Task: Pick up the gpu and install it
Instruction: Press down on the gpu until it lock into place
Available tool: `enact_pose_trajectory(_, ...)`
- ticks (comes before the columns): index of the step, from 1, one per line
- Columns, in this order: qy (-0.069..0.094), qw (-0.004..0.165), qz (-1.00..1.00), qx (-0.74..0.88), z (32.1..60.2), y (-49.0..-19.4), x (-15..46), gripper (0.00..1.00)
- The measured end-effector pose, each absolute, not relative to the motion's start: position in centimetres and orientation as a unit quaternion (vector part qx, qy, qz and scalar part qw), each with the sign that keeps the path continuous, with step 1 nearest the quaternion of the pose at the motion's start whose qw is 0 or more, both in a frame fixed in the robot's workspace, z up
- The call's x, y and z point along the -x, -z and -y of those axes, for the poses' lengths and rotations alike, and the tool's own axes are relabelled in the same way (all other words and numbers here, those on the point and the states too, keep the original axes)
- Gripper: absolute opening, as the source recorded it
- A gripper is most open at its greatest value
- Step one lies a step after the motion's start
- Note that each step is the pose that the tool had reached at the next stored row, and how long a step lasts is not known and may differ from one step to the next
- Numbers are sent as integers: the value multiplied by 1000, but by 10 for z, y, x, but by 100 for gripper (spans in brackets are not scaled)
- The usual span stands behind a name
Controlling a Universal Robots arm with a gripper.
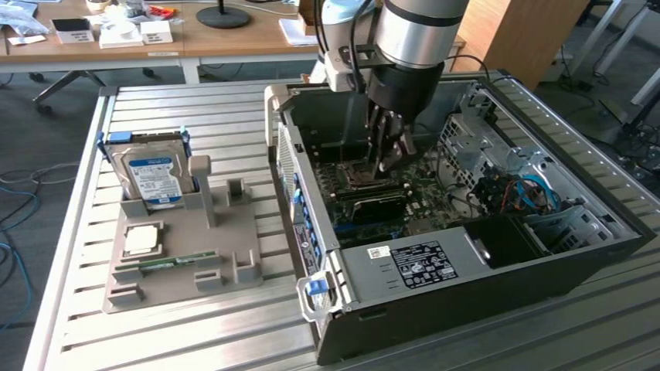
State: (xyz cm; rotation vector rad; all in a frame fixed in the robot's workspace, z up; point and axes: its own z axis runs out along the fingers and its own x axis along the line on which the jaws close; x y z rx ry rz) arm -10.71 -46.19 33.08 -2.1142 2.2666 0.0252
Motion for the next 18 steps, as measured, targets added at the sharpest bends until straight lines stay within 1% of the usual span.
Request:
enact_pose_trajectory(1,-8,21,-731,682,462,-331,107,32)
enact_pose_trajectory(2,-8,21,-731,682,462,-331,107,32)
enact_pose_trajectory(4,-8,21,-731,682,462,-331,107,20)
enact_pose_trajectory(6,-8,21,-731,682,462,-331,107,20)
enact_pose_trajectory(7,-8,21,-731,682,462,-331,107,11)
enact_pose_trajectory(18,-8,21,-731,682,462,-331,107,11)
